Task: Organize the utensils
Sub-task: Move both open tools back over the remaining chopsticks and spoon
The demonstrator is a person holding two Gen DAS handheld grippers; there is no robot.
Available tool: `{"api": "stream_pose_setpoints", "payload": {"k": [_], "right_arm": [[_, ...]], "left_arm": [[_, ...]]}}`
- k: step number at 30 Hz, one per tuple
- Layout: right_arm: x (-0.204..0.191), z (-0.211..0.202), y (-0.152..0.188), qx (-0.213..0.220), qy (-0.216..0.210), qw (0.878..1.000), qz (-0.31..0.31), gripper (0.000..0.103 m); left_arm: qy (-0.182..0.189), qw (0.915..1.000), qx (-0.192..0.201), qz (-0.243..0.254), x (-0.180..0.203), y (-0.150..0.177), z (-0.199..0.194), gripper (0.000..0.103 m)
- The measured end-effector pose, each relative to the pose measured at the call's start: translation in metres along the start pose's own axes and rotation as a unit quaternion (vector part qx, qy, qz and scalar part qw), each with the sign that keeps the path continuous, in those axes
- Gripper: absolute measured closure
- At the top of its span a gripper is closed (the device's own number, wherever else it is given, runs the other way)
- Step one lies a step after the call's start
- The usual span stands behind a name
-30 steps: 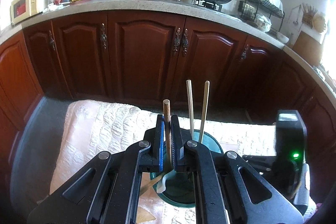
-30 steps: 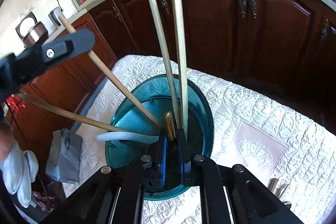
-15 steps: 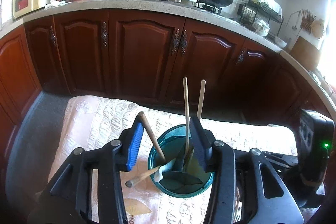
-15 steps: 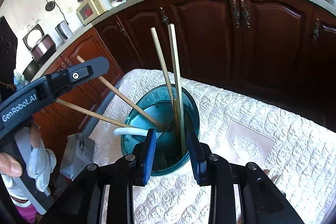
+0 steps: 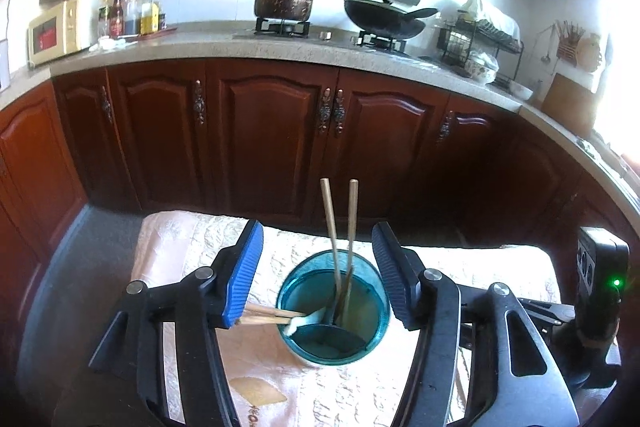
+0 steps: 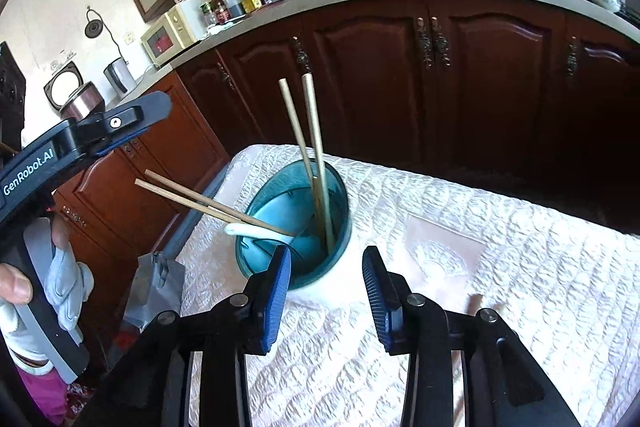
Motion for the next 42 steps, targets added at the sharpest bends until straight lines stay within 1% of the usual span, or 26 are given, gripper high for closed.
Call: {"api": "stream_pose_setpoints", "payload": {"k": [5,12,18,21,25,28,29,30,31,33,36,39,42], "right_arm": [[0.019,-0.018,0.010,0.005,0.014,1.000,0.014,0.064],[0.054,-0.039,0.034,0.001,0.047,0.999,0.024,0.063],[0.093,-0.049,0.061,-0.013,0.077,0.996,0.044,0.063],[0.113,-0.046,0.075,-0.026,0.090,0.994,0.060,0.063],[0.140,-0.030,0.101,-0.056,0.110,0.989,0.086,0.063],[0.151,-0.012,0.116,-0.080,0.105,0.986,0.098,0.063],[0.152,-0.006,0.119,-0.086,0.099,0.986,0.102,0.066],[0.152,0.000,0.121,-0.091,0.091,0.986,0.108,0.070],[0.151,0.006,0.122,-0.096,0.082,0.986,0.113,0.071],[0.146,0.019,0.121,-0.103,0.064,0.986,0.119,0.075],[0.137,0.041,0.119,-0.120,0.049,0.985,0.116,0.080],[0.130,0.063,0.120,-0.145,0.045,0.981,0.116,0.083],[0.131,0.080,0.127,-0.169,0.053,0.976,0.124,0.086]], "left_arm": [[0.013,0.9998,-0.001,0.013,0.020,0.005,-0.006,0.046],[0.033,0.9990,-0.011,0.028,0.050,0.016,-0.005,0.046],[0.062,0.9970,-0.036,0.029,0.076,0.037,0.009,0.046],[0.074,0.9952,-0.058,0.029,0.088,0.053,0.022,0.046],[0.091,0.9910,-0.093,0.034,0.100,0.080,0.040,0.046],[0.100,0.9864,-0.125,0.037,0.106,0.103,0.056,0.046],[0.100,0.9856,-0.132,0.035,0.107,0.109,0.061,0.046],[0.100,0.9846,-0.140,0.034,0.108,0.114,0.065,0.046],[0.100,0.9838,-0.145,0.033,0.108,0.119,0.068,0.046],[0.096,0.9824,-0.157,0.031,0.106,0.128,0.074,0.046],[0.093,0.9808,-0.169,0.029,0.102,0.138,0.078,0.046],[0.090,0.9802,-0.174,0.031,0.099,0.142,0.080,0.046],[0.087,0.9798,-0.178,0.029,0.095,0.144,0.083,0.046]]}}
Point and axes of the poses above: each gripper's, at about its wrist camera, not at the fingertips, and z roughly the way its jaws point, x to its right, y to its underside, the point moved 8 cm from there along z, roughly the way its jaws point, and after that the axes turned 11 degrees about y, right-handed, at the moved point
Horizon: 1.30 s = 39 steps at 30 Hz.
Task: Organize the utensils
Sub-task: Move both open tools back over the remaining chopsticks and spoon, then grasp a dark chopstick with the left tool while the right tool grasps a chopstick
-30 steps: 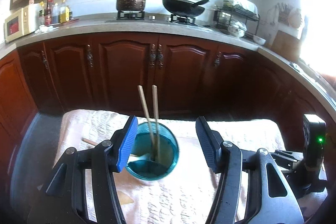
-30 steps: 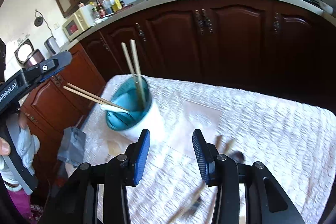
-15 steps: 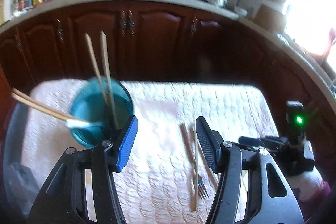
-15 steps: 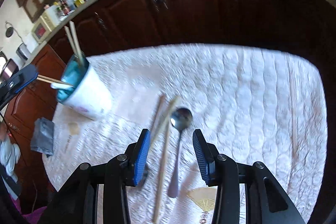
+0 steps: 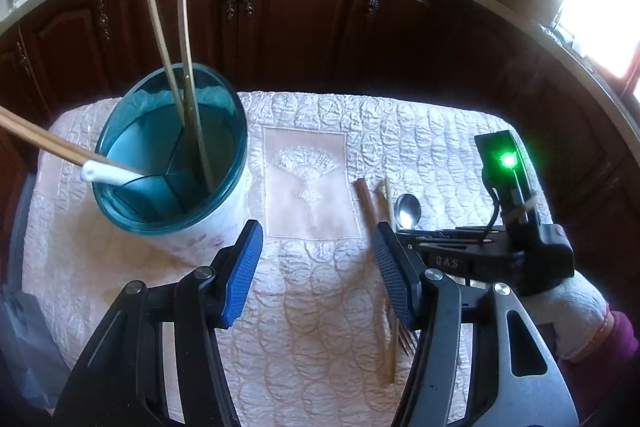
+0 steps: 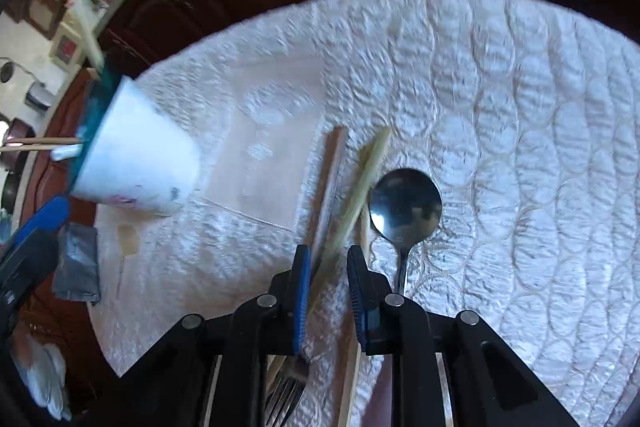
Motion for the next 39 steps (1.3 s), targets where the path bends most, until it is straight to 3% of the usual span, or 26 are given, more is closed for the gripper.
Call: {"api": "stream_pose_setpoints", "payload": {"k": [9,16,21,29,31,34,36,39], "right_arm": [[0.017,0.016,-0.018,-0.005,-0.013,0.998,0.055,0.087],[0.006,0.003,-0.017,0.014,-0.010,1.000,0.005,0.091],[0.012,-0.015,0.004,0.011,-0.028,0.999,-0.029,0.091],[0.034,-0.049,0.015,0.037,-0.056,0.998,-0.008,0.092],[0.038,-0.058,0.018,0.045,-0.058,0.997,-0.009,0.094],[0.042,-0.066,0.017,0.057,-0.060,0.997,-0.003,0.095],[0.042,-0.070,0.017,0.060,-0.059,0.996,-0.002,0.095],[0.043,-0.072,0.019,0.061,-0.059,0.996,-0.001,0.095]], "left_arm": [[0.004,0.9999,-0.015,-0.001,0.001,0.005,0.017,0.046],[0.006,0.9996,-0.029,0.001,0.004,0.001,0.038,0.046],[0.022,0.9979,-0.060,-0.007,0.012,-0.002,0.079,0.047],[0.019,0.9950,-0.096,-0.021,0.020,-0.005,0.138,0.054],[0.011,0.9941,-0.105,-0.022,0.020,-0.005,0.151,0.059],[0.007,0.9918,-0.125,-0.027,0.017,-0.002,0.169,0.078],[0.002,0.9933,-0.114,-0.020,0.015,-0.004,0.171,0.090],[0.015,0.9926,-0.115,-0.035,0.011,-0.003,0.162,0.091]]}}
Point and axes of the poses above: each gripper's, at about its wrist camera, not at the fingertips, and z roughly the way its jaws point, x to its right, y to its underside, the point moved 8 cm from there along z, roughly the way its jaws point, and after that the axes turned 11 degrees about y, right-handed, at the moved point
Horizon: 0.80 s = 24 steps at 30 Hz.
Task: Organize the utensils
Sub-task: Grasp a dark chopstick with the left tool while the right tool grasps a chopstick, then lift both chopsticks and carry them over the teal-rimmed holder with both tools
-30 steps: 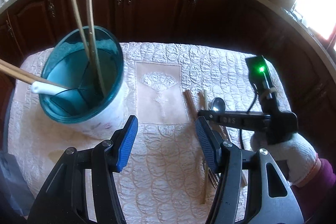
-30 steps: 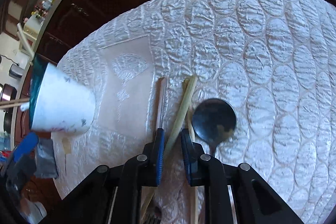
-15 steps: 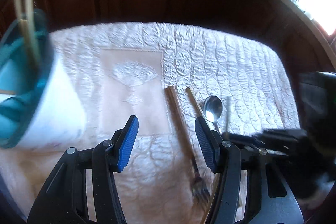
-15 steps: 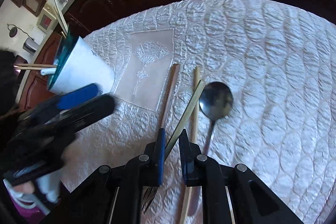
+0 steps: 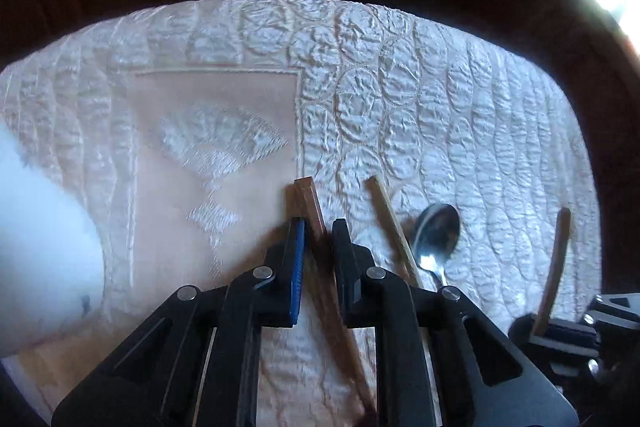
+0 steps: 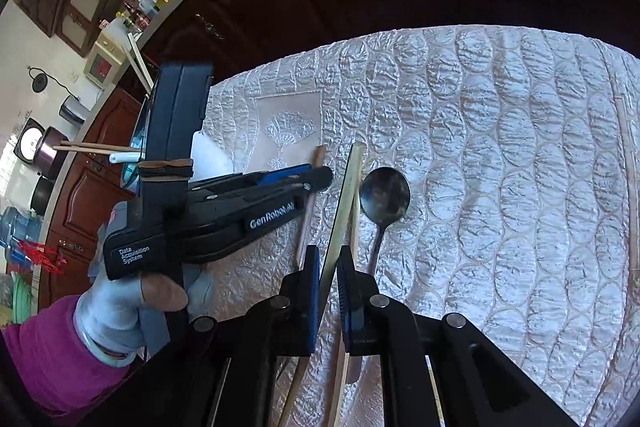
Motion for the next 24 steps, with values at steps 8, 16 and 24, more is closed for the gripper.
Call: {"api": "stream_pose_setpoints", "payload": {"k": [8,16,24], "right_arm": [[-0.010,-0.021,-0.002,0.023,-0.007,1.000,-0.017,0.096],[-0.049,-0.038,-0.016,0.049,-0.004,0.997,-0.057,0.098],[-0.051,0.007,-0.015,0.009,0.062,0.996,-0.066,0.094]], "left_arm": [[0.032,0.9977,0.055,0.024,0.003,0.015,-0.089,0.092],[0.030,0.9943,0.096,0.034,-0.003,0.037,-0.152,0.092],[0.037,0.9921,0.118,0.021,-0.003,0.052,-0.179,0.093]]}}
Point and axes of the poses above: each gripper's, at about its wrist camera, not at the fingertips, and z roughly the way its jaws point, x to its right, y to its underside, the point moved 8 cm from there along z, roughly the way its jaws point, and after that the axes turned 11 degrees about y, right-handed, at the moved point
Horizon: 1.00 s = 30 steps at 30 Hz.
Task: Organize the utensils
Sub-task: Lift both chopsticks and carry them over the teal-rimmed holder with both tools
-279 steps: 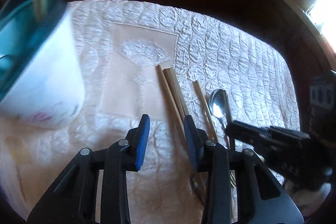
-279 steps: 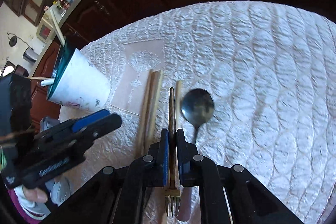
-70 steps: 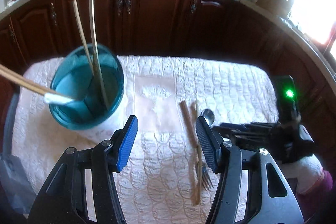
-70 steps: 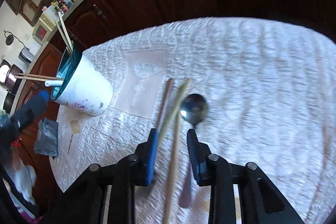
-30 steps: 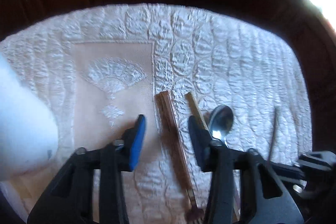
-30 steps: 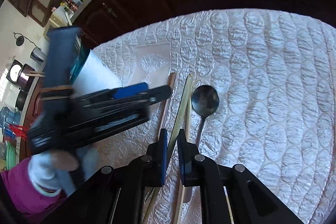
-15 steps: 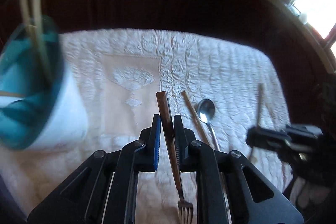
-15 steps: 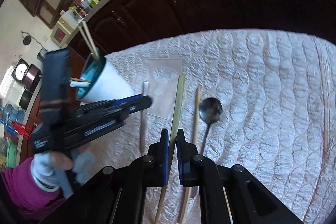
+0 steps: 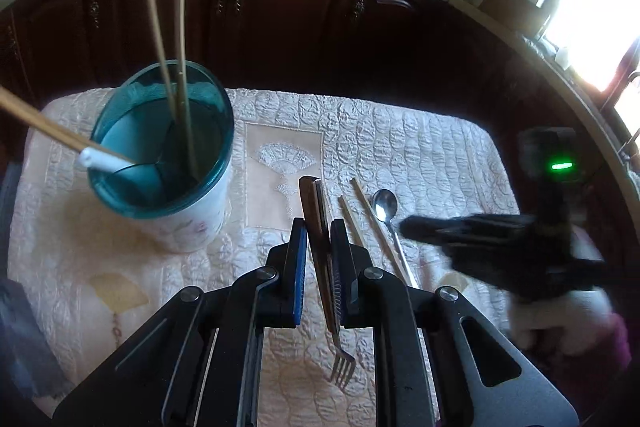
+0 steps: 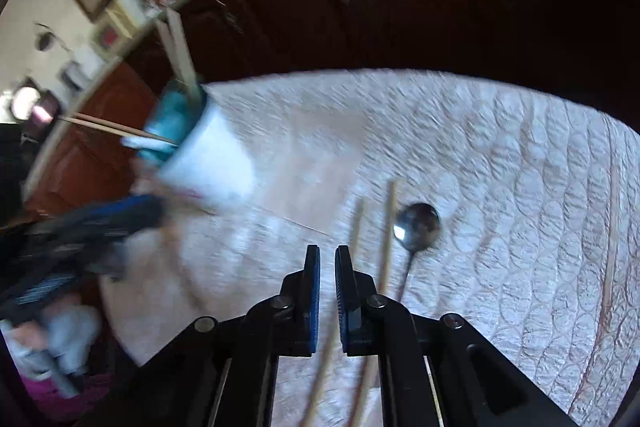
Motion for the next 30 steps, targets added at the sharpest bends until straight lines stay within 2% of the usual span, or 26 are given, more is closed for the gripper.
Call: {"api": "stream_pose_setpoints", "payload": {"k": [8,12,15,22,30], "right_arm": [[0.002,0.089,0.000,-0.070,0.049,0.996,0.008,0.093],[0.000,0.094,-0.005,-0.068,0.035,0.997,0.019,0.097],[-0.004,0.074,-0.009,-0.051,0.020,0.998,0.008,0.098],[-0.011,-0.003,-0.017,0.017,-0.019,1.000,-0.003,0.098],[-0.030,-0.065,-0.033,0.074,-0.035,0.996,-0.036,0.098]], "left_arm": [[-0.003,0.9999,0.010,-0.007,0.001,0.007,-0.020,0.093],[-0.003,0.9999,0.013,-0.006,0.002,0.009,-0.025,0.093],[0.000,0.9999,0.015,-0.004,0.004,0.008,-0.028,0.093],[-0.001,0.9995,0.030,0.007,0.007,0.004,-0.048,0.094],[-0.006,0.9983,0.058,0.003,0.001,-0.006,-0.081,0.094]]}}
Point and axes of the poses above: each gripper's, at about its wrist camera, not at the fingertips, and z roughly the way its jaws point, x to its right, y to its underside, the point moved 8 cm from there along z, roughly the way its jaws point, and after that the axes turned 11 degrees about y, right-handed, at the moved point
